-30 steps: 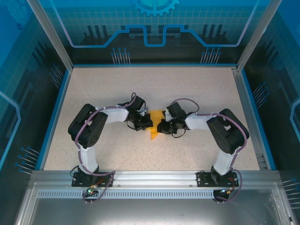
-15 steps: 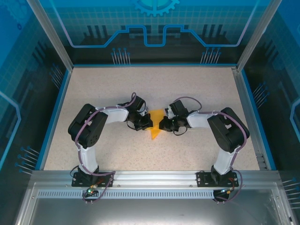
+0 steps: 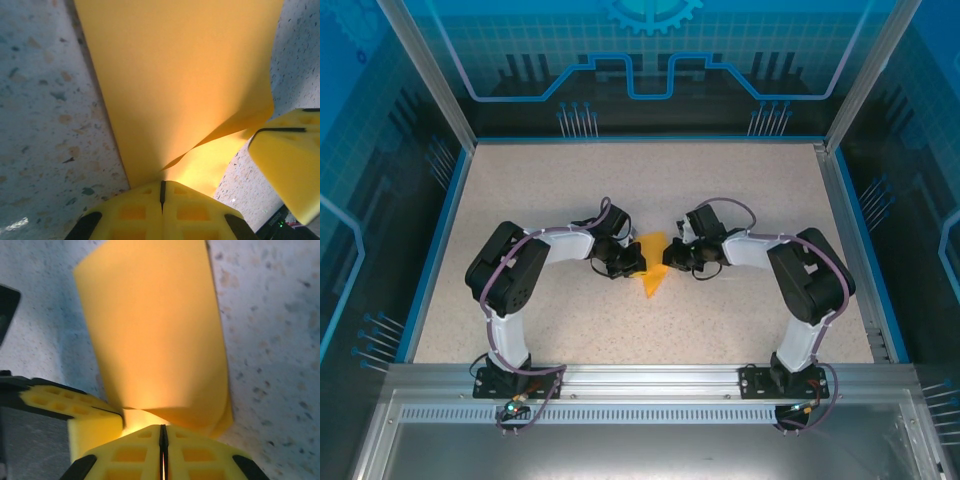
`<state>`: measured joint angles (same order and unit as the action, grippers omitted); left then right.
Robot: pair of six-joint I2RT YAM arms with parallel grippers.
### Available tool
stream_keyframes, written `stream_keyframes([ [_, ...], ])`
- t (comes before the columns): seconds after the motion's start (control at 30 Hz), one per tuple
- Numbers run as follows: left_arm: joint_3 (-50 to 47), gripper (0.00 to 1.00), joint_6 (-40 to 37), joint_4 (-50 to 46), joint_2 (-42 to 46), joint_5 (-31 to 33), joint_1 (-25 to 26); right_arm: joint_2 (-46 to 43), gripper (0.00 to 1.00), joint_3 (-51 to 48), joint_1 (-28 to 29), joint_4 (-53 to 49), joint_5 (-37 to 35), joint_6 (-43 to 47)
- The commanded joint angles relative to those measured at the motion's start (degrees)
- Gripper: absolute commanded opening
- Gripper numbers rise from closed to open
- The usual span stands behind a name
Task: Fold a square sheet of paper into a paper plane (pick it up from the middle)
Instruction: Third fold the triangle at the center of the table.
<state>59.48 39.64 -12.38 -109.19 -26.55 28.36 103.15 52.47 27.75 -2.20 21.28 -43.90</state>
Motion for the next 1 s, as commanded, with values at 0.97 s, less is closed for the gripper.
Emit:
stream_keyframes([
  [0.97, -2.0, 0.03, -0.9, -7.9, -3.7, 5.9, 0.8, -10.0, 0.10, -7.2, 7.2, 0.7, -0.9, -6.3],
])
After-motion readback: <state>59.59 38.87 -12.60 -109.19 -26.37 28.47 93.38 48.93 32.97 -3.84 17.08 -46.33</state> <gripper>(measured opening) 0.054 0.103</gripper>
